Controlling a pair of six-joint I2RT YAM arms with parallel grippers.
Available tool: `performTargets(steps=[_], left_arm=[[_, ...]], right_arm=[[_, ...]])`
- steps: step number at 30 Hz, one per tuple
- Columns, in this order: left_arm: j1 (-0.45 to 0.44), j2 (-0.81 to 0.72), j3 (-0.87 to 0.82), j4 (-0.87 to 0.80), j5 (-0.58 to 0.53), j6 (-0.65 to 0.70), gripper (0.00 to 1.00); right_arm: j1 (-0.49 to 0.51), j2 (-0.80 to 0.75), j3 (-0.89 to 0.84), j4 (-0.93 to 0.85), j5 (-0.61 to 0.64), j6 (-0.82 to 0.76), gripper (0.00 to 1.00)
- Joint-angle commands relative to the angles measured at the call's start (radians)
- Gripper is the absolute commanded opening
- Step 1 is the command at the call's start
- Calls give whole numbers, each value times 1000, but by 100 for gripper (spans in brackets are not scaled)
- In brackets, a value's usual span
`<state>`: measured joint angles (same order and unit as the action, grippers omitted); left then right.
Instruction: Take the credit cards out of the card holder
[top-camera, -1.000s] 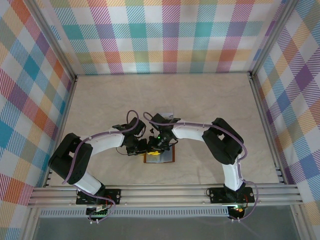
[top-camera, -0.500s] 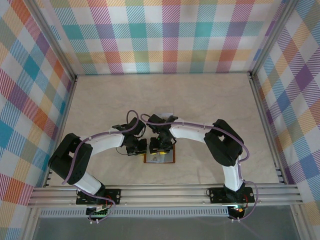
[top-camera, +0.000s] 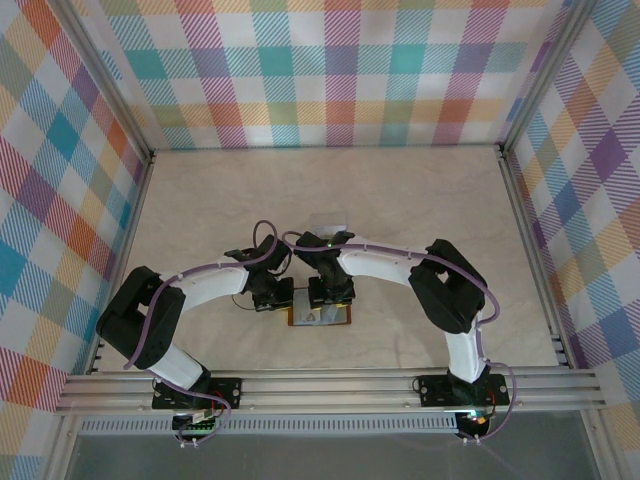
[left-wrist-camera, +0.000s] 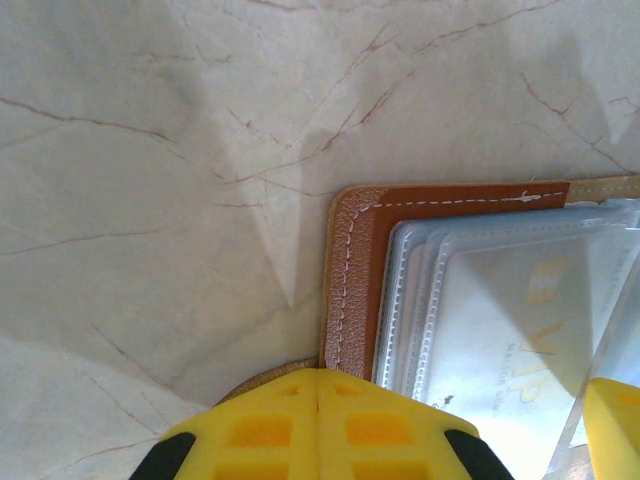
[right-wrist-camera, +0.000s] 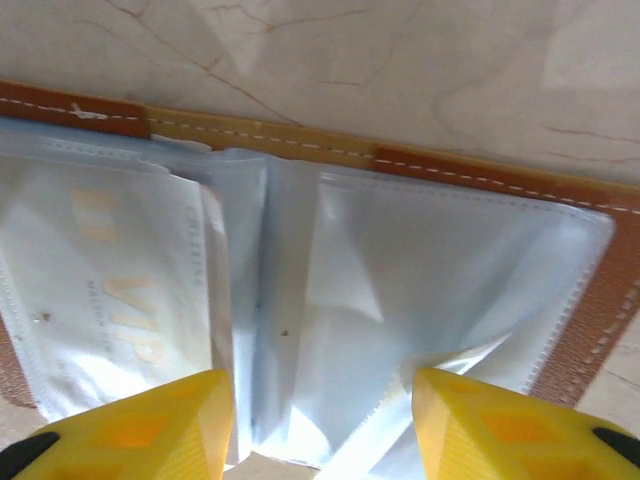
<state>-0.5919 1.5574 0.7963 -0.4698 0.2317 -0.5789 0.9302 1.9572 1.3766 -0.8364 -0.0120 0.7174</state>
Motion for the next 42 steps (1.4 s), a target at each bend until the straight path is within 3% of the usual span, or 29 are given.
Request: performTargets(steps=[1,16,28,34,42], left_arm=[[4,7,-10,-29,-20,8,7],[4,-59,31,-87,-14,8,7],[-23,-63,63,-71,52,-10,6],[-53,-26,77,-40,73,-25,6],[-74,12,63,-10,77,-33,6]], right_arm=[[5,-38,4,-61,53,-9,52],[6,-77,-42,-75,112,2,52],[4,-122,-64,-87,146,-4,44],[-7,-186,-122,2,78,3,33],[-48,-238,-223,221,-119,24,24]])
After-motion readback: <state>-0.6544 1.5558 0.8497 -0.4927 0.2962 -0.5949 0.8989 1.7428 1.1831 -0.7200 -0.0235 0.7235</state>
